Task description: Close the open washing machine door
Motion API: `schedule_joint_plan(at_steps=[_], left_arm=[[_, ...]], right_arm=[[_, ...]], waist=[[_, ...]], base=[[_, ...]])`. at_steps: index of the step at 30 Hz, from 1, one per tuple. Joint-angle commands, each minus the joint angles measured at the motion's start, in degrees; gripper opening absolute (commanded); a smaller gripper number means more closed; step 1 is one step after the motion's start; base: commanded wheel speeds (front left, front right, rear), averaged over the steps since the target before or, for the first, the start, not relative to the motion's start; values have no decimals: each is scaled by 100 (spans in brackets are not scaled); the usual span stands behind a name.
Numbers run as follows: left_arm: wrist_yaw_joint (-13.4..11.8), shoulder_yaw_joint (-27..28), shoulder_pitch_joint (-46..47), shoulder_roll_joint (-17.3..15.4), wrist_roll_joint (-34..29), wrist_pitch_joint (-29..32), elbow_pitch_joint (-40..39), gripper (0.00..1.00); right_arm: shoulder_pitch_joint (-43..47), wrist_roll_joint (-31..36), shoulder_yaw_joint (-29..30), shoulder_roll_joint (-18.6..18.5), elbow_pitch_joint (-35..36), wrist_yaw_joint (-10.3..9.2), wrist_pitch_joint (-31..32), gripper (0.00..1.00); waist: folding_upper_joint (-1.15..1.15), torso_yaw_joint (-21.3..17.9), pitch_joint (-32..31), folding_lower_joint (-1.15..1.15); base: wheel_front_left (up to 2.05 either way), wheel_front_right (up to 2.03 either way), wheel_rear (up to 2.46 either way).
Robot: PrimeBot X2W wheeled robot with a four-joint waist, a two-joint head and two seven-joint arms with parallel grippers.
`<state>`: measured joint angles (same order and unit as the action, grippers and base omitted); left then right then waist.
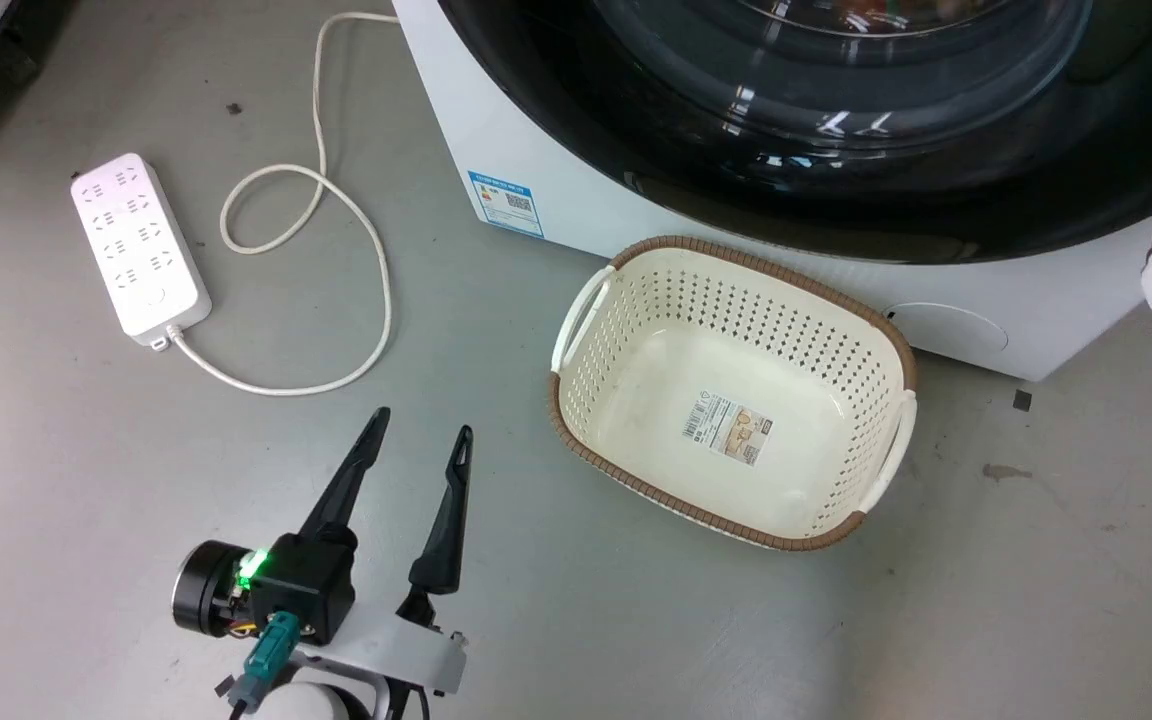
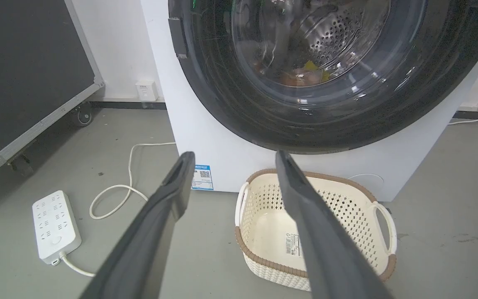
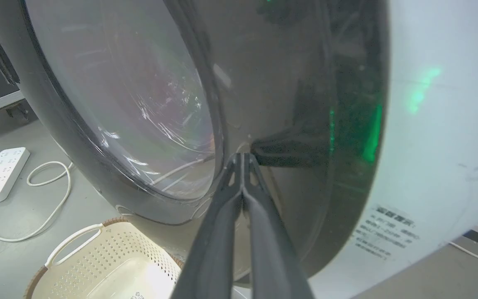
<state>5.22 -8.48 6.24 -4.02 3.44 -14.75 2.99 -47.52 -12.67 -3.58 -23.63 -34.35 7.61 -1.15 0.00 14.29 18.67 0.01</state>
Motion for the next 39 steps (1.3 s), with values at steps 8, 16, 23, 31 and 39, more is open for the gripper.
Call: schedule_joint_plan(at_steps=[8, 16, 23, 31, 39], left_arm=[[-11, 87, 95, 48, -43, -25, 24, 100], [-47, 265, -82, 65, 41, -25, 96, 100], [-66, 383, -371, 41, 20, -25, 220, 100], [34, 322, -617, -21, 31, -25, 321, 100], [49, 338, -713, -49, 25, -25, 344, 100]], right_arm=[[-391, 85, 119, 44, -522, -12, -260, 0], [358, 15, -155, 290, -457, -12, -918, 100], [1752, 80, -168, 626, 500, -12, -1250, 100], [3639, 539, 409, 1404, 2090, -12, -1339, 100], [4941, 1225, 819, 1993, 3211, -12, -1363, 100]], waist=[[0, -48, -103, -1], [0, -283, -800, -1], [0, -595, -1493, -1], [0, -880, -1901, -1], [0, -1002, -1987, -1]], base=[[0, 0, 0], [0, 0, 0], [0, 0, 0], [0, 0, 0], [0, 0, 0]])
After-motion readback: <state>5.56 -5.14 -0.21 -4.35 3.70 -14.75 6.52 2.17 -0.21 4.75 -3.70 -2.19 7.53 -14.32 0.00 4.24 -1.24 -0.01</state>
